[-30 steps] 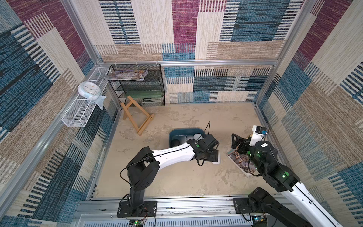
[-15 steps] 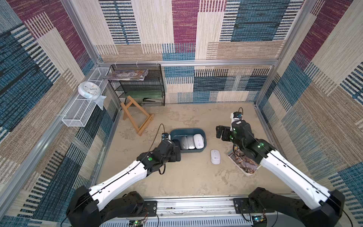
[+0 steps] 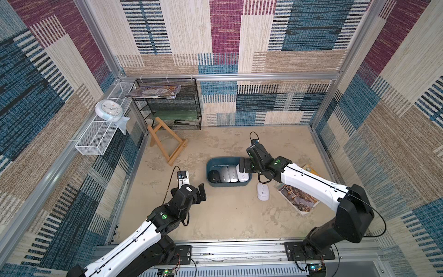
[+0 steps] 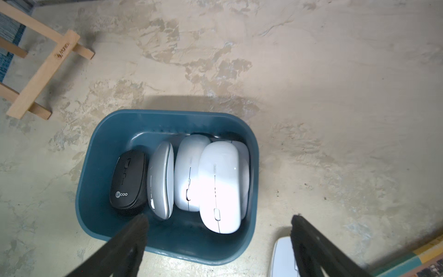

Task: Take out the mouse from the storage box
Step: Pick up the mouse from the storage box.

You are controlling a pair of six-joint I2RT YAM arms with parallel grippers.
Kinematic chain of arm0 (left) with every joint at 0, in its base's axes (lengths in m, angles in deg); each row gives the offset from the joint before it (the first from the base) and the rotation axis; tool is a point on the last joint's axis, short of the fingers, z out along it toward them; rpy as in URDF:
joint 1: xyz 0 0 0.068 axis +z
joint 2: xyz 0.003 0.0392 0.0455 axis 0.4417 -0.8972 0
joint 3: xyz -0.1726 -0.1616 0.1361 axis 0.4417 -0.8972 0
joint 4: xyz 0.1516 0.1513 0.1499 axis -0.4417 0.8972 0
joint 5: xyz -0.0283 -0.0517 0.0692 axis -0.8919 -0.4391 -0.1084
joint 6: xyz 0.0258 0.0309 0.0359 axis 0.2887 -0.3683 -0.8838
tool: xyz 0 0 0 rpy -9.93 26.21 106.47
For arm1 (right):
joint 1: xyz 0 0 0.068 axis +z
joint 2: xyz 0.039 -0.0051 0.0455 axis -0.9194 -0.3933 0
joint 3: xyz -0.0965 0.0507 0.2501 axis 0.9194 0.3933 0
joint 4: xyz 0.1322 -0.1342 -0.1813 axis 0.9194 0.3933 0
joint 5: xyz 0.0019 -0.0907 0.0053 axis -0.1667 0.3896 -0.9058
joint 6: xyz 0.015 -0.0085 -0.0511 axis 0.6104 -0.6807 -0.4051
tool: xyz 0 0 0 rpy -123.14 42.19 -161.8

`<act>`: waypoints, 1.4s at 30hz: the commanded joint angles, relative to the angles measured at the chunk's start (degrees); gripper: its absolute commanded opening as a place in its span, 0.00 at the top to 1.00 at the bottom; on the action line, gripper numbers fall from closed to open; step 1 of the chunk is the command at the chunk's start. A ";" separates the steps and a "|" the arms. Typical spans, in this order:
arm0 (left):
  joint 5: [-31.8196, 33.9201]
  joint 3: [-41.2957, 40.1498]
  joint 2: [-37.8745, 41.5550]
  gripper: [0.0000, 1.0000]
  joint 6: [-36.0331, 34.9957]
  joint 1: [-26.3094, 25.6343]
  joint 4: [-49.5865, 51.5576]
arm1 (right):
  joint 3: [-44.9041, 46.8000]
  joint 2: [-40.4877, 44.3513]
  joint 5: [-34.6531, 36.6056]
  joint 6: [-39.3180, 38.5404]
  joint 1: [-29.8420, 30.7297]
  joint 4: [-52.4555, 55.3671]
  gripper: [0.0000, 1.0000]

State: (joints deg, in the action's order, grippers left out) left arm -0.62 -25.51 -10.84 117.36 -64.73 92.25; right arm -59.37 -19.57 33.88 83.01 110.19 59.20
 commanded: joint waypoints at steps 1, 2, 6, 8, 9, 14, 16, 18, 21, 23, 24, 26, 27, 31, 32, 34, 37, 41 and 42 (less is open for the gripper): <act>0.80 0.03 -0.44 0.01 1.31 0.11 -0.82 | -2.17 -3.02 0.41 0.68 1.32 2.16 0.04; 0.94 0.39 -0.79 0.01 1.59 0.16 -0.61 | -2.90 -4.20 0.36 0.66 1.58 2.80 0.05; 1.32 0.86 -0.81 0.01 1.69 0.11 0.00 | -5.84 -9.35 -0.82 -0.67 1.90 5.59 0.07; 1.40 0.67 -0.67 0.01 1.44 0.11 -0.28 | -8.60 -12.42 -0.97 -1.37 2.00 8.93 0.07; 1.49 0.76 -0.82 0.01 1.44 0.16 -0.23 | -9.50 -13.44 -0.70 -1.33 2.08 9.85 0.08; 2.20 1.05 -1.75 0.01 1.44 0.18 0.00 | -10.77 -16.25 0.05 -2.10 2.31 9.99 0.11; 2.11 1.10 -2.12 0.01 1.44 0.20 -0.11 | -11.23 -17.04 0.56 -2.08 2.31 10.31 0.12; 2.19 1.17 -2.50 0.01 1.44 0.20 -0.21 | -12.01 -18.05 1.00 -2.27 2.40 11.16 0.14; 2.20 1.39 -3.04 0.01 1.44 0.20 -0.11 | -12.95 -19.36 1.93 -2.41 2.43 12.48 0.16; 2.13 1.48 -3.21 0.01 1.44 0.20 -0.18 | -13.00 -19.76 2.33 -2.35 2.44 12.71 0.17; 2.19 1.48 -3.22 0.01 1.52 0.20 -0.20 | -13.09 -20.00 2.39 -2.36 2.44 12.81 0.18; 2.26 1.54 -3.02 0.01 1.52 0.20 -0.03 | -13.34 -20.49 2.54 -2.36 2.45 13.02 0.19; 2.35 1.57 -3.00 0.01 1.52 0.20 0.01 | -13.51 -20.81 2.73 -2.39 2.48 13.10 0.20; 2.54 1.57 -2.45 0.01 1.53 0.20 0.40 | -14.34 -22.25 3.22 -2.68 2.53 13.74 0.22; 2.63 1.57 -2.28 0.01 1.53 0.19 0.33 | -14.57 -22.62 3.37 -2.67 2.52 13.91 0.22; 2.68 1.48 -2.00 0.01 1.49 0.20 0.56 | -15.12 -23.30 3.89 -2.67 2.59 14.27 0.24; 2.63 1.48 -1.66 0.01 1.53 0.20 0.51 | -15.82 -24.02 4.31 -2.67 2.62 14.47 0.25; 2.55 1.48 -1.55 0.01 1.53 0.21 0.55 | -16.64 -24.92 4.40 -2.98 2.70 14.48 0.27; 2.46 1.48 -1.55 0.01 1.53 0.23 0.54 | -16.77 -25.18 4.41 -3.09 2.70 14.48 0.28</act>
State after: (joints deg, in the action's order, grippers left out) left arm 1.00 -24.44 -12.53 118.65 -64.54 92.49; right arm -75.52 -44.31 37.79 80.41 112.86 72.77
